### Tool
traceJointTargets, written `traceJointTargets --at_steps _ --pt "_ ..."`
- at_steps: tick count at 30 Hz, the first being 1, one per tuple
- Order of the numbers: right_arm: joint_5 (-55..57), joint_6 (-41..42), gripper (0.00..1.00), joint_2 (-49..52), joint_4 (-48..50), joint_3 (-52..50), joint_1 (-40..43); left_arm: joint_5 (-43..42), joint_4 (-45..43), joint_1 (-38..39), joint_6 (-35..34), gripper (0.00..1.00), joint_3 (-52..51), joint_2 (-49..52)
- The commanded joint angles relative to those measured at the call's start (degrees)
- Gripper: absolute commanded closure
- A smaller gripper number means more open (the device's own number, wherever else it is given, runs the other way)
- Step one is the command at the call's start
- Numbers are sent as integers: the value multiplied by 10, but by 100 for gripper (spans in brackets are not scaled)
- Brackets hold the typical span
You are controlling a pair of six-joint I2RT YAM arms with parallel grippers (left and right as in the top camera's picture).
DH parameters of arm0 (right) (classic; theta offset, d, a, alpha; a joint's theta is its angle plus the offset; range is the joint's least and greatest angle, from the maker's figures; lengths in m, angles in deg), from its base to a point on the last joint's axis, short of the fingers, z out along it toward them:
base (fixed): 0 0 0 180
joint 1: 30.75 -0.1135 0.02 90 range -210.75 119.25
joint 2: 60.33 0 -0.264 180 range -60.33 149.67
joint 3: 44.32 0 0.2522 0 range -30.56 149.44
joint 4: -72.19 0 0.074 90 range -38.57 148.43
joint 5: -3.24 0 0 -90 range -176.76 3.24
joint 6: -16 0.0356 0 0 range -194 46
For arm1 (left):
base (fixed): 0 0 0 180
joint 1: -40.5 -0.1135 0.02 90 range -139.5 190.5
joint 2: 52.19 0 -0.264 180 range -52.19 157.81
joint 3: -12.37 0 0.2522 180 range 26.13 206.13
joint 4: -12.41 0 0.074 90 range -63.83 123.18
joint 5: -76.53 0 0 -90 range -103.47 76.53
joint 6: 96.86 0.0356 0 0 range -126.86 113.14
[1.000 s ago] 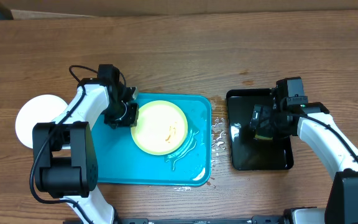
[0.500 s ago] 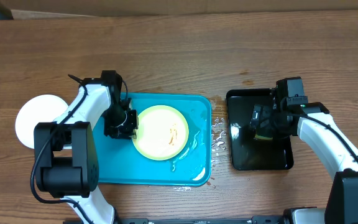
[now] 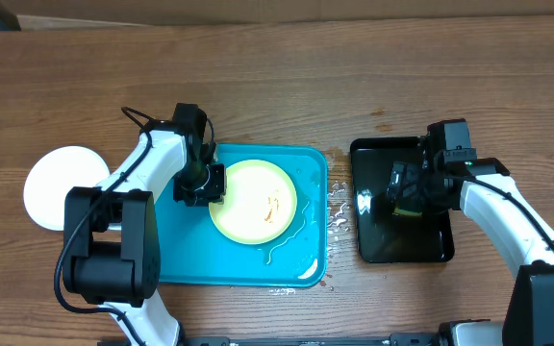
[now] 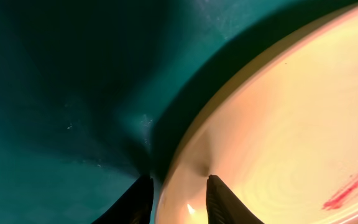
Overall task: Clean dirty plates on tray and stack at the side
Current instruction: 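Hold the yellow plate rim with the left gripper on the teal tray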
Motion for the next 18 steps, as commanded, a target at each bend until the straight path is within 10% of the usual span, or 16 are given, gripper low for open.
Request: traceJointTargets --at_steps 1,18 --pt "4 2 0 1 4 -1 2 35 -2 0 14 70 2 0" --pt "4 2 0 1 4 -1 2 72 -15 1 -86 96 -68 0"
